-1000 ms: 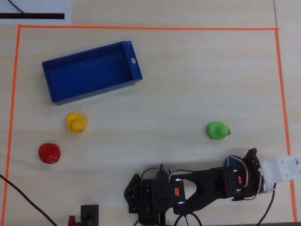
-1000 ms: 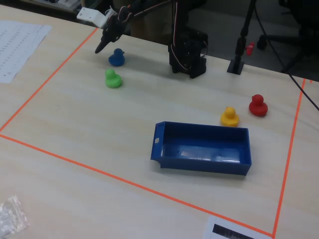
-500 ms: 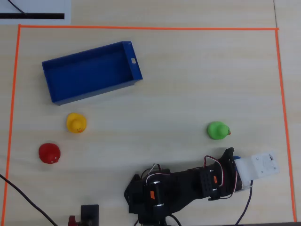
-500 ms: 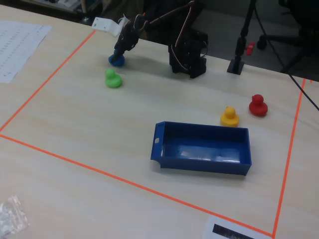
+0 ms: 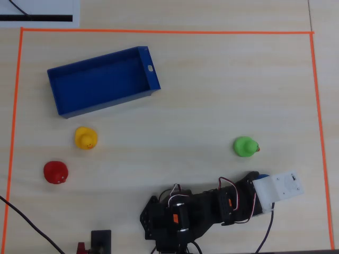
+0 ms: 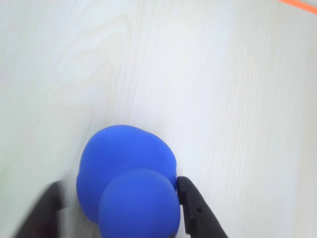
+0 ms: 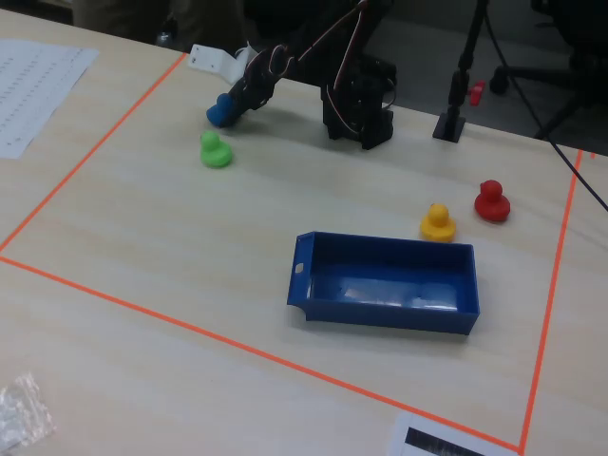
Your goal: Grasp blue duck and put it into box.
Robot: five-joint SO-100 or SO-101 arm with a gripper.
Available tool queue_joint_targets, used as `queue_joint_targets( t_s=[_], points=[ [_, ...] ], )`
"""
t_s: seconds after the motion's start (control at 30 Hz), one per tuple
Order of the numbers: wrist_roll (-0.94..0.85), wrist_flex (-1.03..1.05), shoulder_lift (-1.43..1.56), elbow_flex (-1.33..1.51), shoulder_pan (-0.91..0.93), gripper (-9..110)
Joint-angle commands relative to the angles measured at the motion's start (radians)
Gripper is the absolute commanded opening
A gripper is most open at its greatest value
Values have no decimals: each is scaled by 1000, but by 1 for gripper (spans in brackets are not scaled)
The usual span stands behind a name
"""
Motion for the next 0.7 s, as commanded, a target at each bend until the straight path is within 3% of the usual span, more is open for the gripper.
queue_joint_targets(
  t_s=[0.0,0.17,0.3,0.5,0.67],
  points=[
    [32,43,3,-57,-3,0],
    [287,518,29,-437,-86,0],
    [495,902,44,-773,-299,0],
    [799,1408,87,-1183,-856,0],
    [1062,1664,14,-1477,-1422,0]
  ],
)
